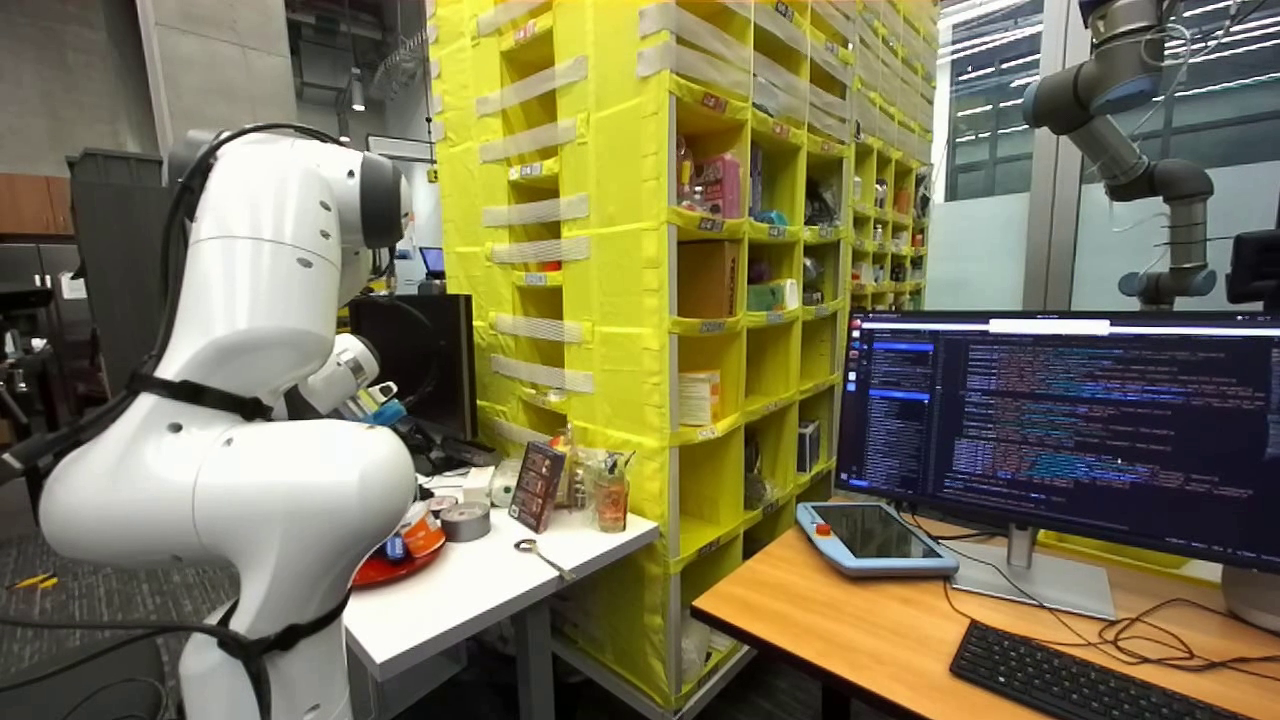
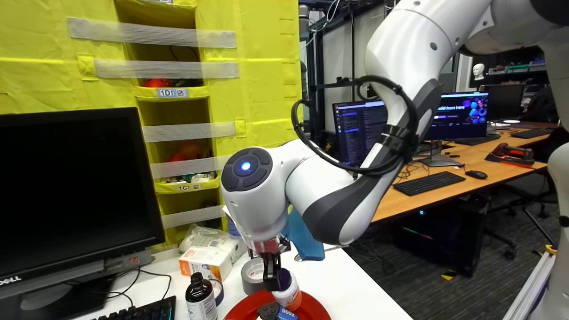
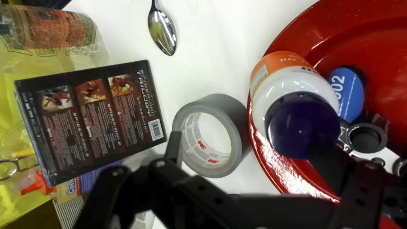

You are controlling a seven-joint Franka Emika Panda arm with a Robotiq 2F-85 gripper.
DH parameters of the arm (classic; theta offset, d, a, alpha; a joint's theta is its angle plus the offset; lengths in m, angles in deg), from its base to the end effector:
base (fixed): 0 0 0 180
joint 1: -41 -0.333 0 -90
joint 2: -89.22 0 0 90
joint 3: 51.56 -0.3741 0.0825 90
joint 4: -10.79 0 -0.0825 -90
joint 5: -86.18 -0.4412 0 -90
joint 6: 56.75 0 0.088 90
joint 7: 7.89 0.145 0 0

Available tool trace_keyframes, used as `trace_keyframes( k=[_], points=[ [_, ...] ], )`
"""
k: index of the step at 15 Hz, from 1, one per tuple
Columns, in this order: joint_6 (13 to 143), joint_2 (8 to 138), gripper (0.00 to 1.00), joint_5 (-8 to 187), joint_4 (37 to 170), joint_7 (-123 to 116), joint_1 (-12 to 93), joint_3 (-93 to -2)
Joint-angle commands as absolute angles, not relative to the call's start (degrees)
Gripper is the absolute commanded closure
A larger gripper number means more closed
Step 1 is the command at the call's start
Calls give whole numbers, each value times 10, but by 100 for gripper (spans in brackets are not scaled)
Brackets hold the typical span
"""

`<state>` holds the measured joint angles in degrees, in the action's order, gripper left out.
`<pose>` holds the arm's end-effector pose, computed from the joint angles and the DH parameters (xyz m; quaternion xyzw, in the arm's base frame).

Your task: Remove the bottle from the plate

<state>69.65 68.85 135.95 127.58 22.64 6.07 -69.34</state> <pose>0.4322 0.4811 0.2495 0.8521 0.4455 0.1283 0.2430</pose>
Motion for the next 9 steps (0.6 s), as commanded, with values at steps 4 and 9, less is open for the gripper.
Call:
trace_keyframes(
  k=[4,9],
  points=[
    [729,697,0,1352,1294,224,50,-708],
    [737,697,0,1350,1297,223,45,-711]
  ],
)
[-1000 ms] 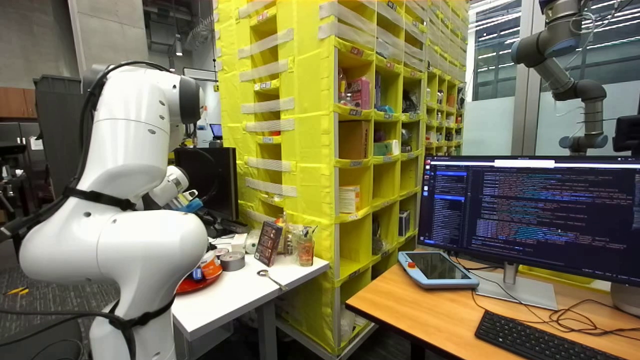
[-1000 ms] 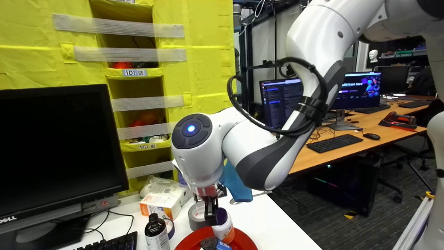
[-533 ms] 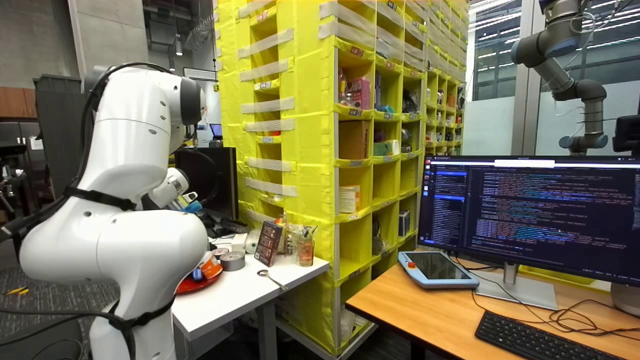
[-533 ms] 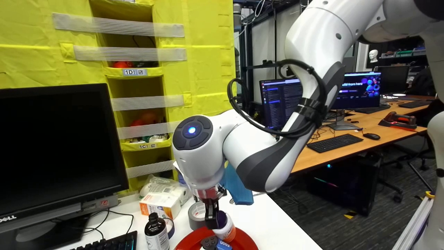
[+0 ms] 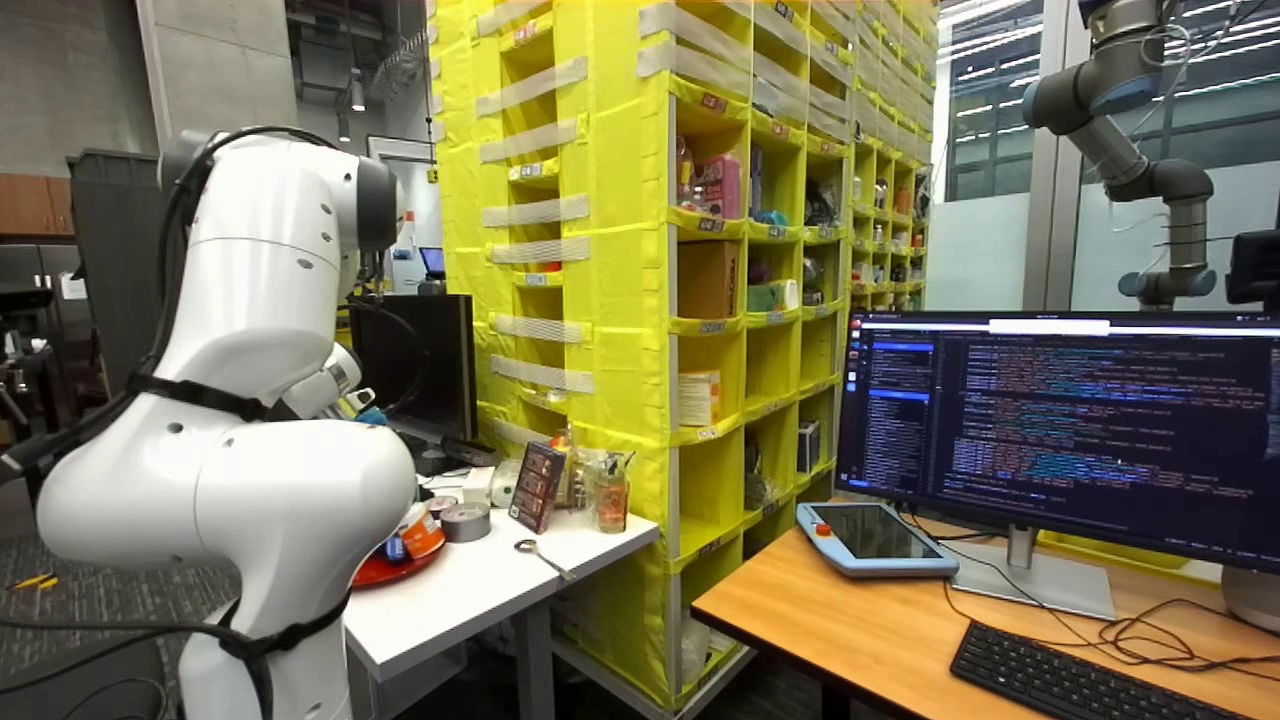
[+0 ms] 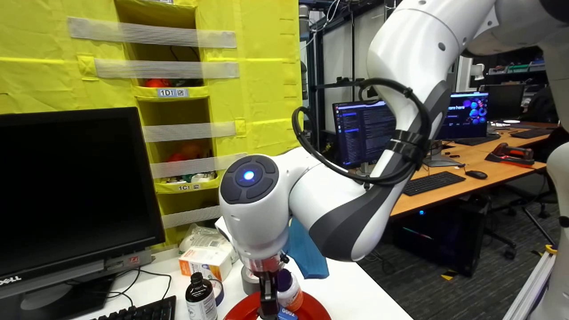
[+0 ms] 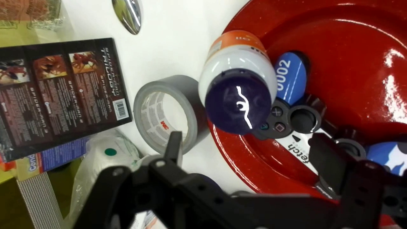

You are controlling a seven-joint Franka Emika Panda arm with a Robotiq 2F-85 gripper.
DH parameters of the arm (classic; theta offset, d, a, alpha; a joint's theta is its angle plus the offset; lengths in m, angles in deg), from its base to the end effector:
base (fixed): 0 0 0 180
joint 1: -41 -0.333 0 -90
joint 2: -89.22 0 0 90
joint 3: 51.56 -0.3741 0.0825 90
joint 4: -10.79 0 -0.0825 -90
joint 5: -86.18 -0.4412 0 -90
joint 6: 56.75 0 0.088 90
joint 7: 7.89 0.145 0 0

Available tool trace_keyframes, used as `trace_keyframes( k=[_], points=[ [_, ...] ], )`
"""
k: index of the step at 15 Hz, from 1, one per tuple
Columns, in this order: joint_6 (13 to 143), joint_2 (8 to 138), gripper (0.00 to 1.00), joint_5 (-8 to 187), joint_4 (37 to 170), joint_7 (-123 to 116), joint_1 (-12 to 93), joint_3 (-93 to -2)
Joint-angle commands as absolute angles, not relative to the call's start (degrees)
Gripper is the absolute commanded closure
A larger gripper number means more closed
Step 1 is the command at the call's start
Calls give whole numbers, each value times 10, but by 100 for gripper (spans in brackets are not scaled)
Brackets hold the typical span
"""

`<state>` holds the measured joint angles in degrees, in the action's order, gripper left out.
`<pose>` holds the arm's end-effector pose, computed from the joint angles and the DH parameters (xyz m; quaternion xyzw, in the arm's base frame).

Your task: Remove the bottle from the plate

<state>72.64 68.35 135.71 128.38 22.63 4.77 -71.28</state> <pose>0.3986 0.5085 0.2418 0.8410 0.4780 0.1355 0.2143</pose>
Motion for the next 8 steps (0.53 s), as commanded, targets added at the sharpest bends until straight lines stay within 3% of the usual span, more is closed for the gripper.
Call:
trace_keyframes(
  k=[1,8],
  points=[
    [737,696,0,1350,1297,224,45,-710],
    [727,664,0,1331,1282,222,59,-689]
  ],
)
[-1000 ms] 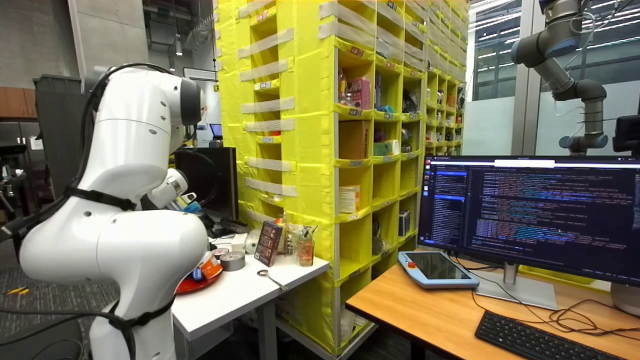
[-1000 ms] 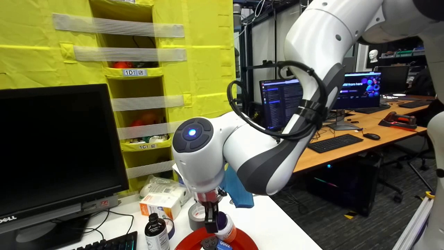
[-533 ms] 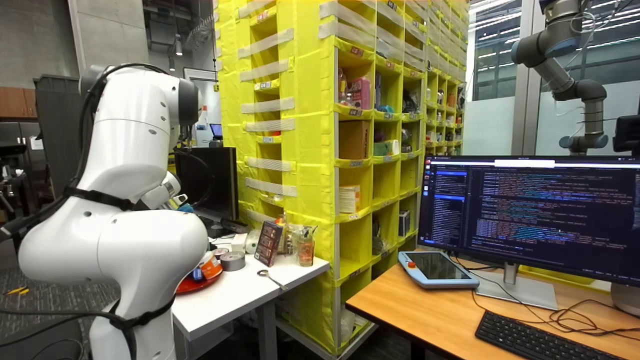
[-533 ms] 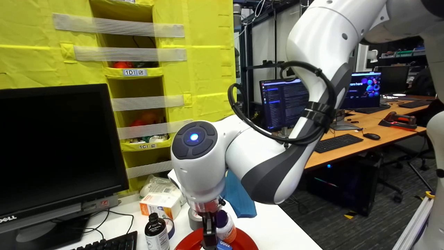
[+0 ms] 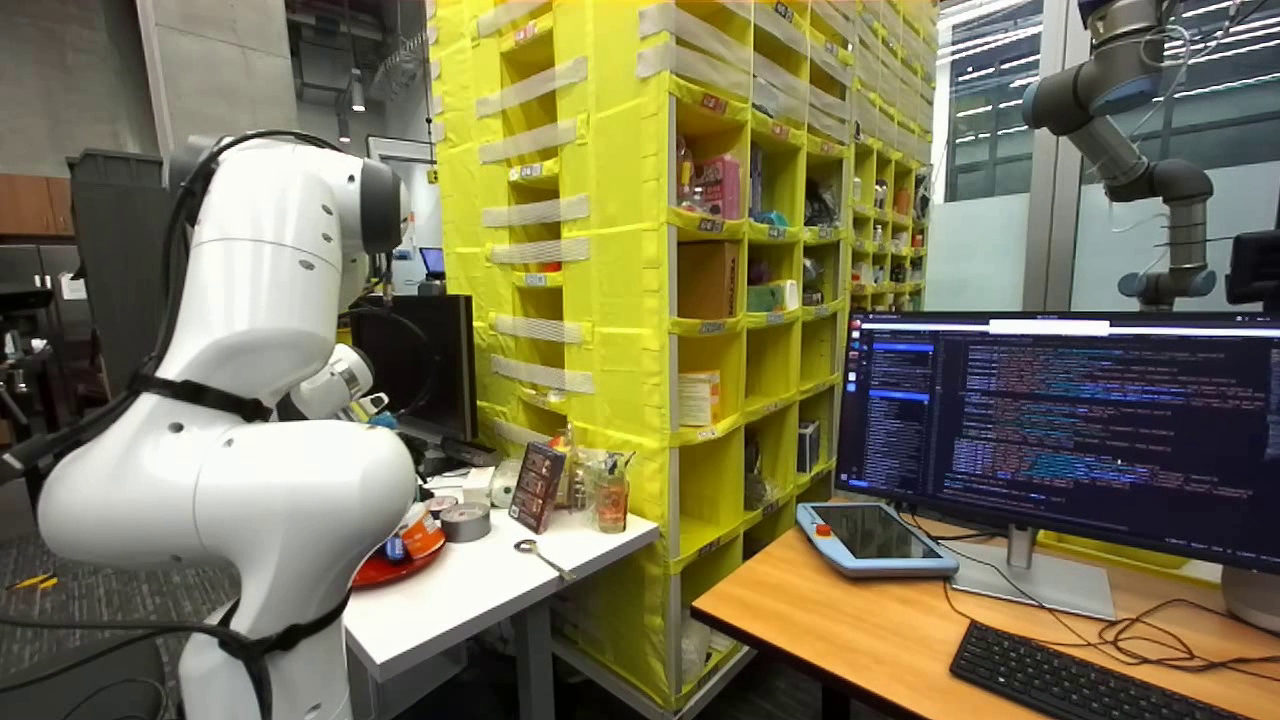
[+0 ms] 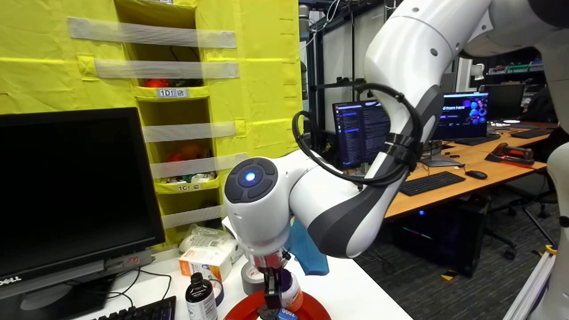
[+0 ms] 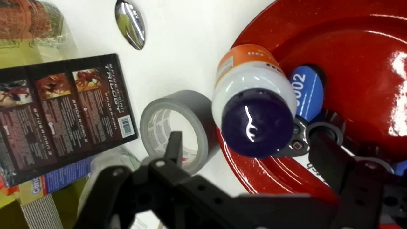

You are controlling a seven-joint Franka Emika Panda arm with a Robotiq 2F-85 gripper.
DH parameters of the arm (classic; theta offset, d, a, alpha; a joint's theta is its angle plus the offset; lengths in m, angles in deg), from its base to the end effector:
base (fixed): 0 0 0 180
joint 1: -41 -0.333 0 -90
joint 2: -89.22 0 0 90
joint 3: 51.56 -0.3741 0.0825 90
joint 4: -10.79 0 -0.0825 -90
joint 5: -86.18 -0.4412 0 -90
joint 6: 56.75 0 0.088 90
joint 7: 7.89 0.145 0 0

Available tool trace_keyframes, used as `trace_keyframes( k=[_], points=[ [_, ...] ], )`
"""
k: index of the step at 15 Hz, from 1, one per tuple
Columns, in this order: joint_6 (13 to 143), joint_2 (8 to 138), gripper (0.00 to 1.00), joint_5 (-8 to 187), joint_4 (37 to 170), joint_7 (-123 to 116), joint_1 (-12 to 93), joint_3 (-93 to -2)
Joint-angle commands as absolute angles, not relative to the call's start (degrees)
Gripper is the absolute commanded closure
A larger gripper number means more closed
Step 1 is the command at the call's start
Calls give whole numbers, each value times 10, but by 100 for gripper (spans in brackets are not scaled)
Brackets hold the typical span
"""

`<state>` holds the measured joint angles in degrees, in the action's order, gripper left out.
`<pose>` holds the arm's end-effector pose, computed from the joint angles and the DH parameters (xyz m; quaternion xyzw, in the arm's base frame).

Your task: Remove the bottle from the plate

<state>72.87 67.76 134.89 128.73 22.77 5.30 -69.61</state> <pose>0.4141 0.4910 0.2308 0.8517 0.4604 0.1223 0.2184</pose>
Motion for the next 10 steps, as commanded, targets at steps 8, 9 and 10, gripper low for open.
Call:
trace_keyframes(
  k=[8,9,10],
  points=[
    [727,639,32,1293,1272,203,60,-680],
    [727,638,39,1292,1271,202,60,-680],
    [727,638,48,1291,1271,202,59,-680]
  ],
)
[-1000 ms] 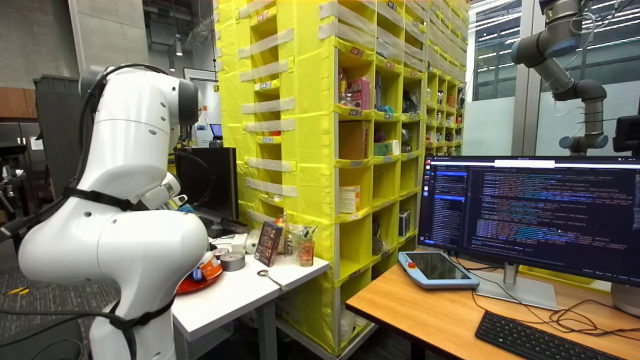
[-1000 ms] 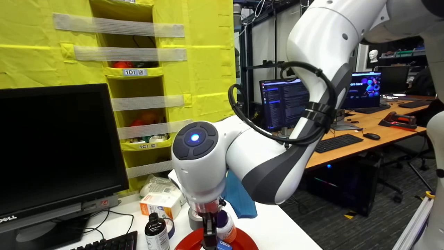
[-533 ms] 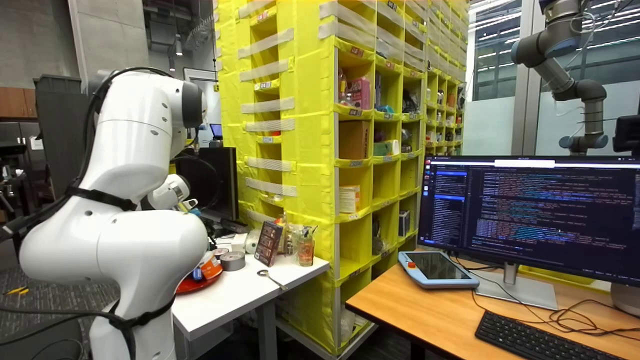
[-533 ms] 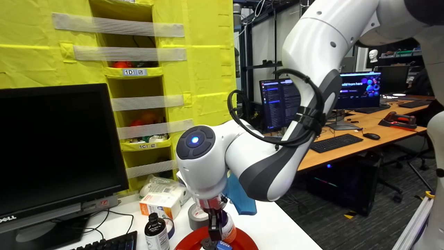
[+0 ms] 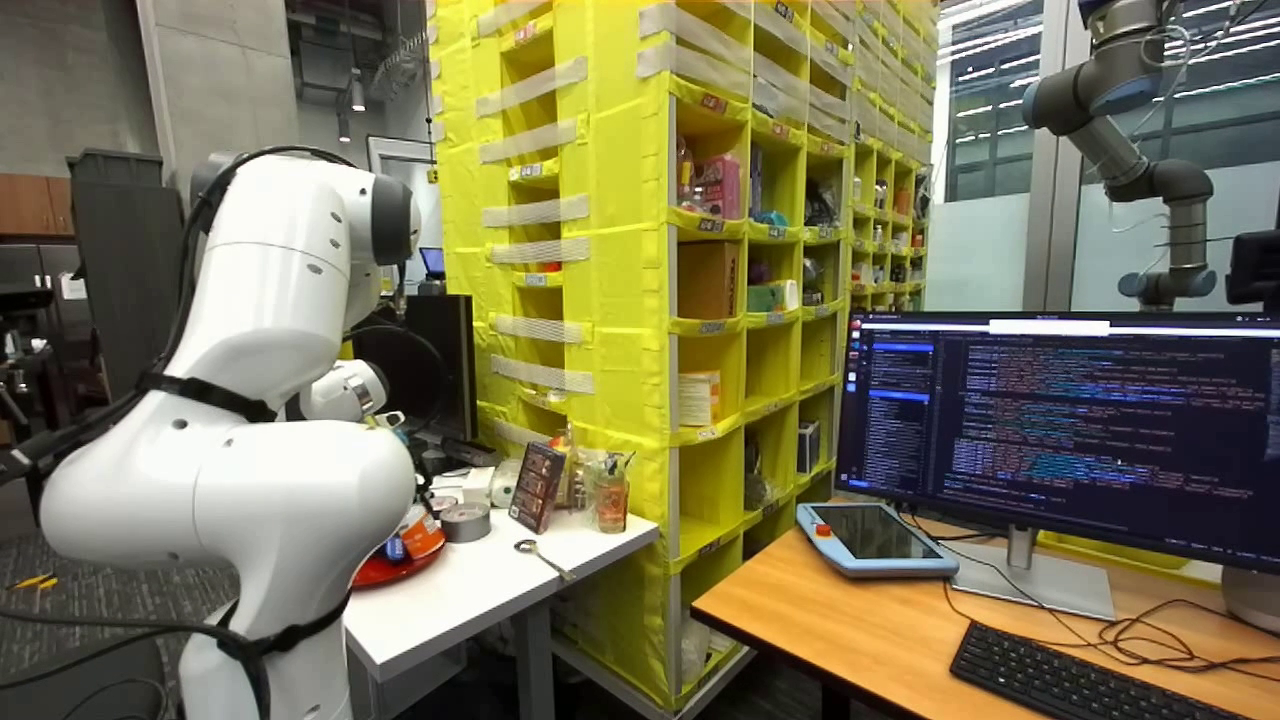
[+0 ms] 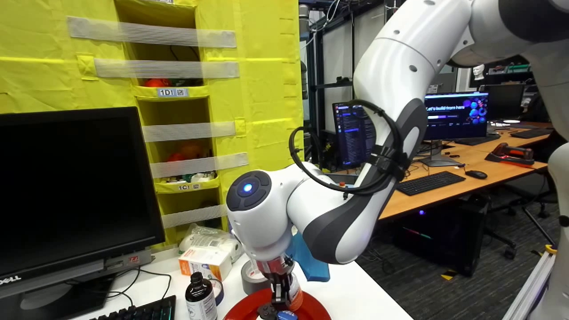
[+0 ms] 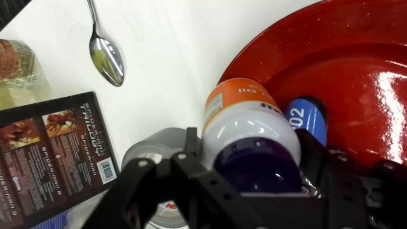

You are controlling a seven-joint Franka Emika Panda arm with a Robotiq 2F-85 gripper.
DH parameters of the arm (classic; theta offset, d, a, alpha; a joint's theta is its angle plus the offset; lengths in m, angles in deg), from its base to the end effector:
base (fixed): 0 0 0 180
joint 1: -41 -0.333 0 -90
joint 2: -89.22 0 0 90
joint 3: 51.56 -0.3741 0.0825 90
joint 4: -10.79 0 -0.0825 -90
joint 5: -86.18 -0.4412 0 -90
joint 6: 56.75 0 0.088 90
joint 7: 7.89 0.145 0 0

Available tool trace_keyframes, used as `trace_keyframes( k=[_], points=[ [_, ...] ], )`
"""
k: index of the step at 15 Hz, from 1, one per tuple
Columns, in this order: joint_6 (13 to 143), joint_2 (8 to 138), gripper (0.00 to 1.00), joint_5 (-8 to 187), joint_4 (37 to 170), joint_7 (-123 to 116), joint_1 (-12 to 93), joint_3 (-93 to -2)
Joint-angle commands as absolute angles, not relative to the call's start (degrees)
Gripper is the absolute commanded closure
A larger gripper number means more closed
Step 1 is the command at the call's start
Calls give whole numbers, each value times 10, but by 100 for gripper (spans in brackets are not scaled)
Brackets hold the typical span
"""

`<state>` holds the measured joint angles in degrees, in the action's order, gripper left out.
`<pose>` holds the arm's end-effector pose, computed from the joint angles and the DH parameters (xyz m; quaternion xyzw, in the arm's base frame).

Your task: Remove the bottle from the plate

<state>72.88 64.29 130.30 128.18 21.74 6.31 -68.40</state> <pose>0.4254 0.4736 0.1943 0.8731 0.4347 0.0721 0.2086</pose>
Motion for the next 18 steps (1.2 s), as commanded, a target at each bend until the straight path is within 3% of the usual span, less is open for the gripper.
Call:
trace_keyframes(
  k=[1,18],
  points=[
    [728,637,55,1292,1270,202,58,-679],
    [777,755,56,1354,1312,400,57,-670]
  ],
)
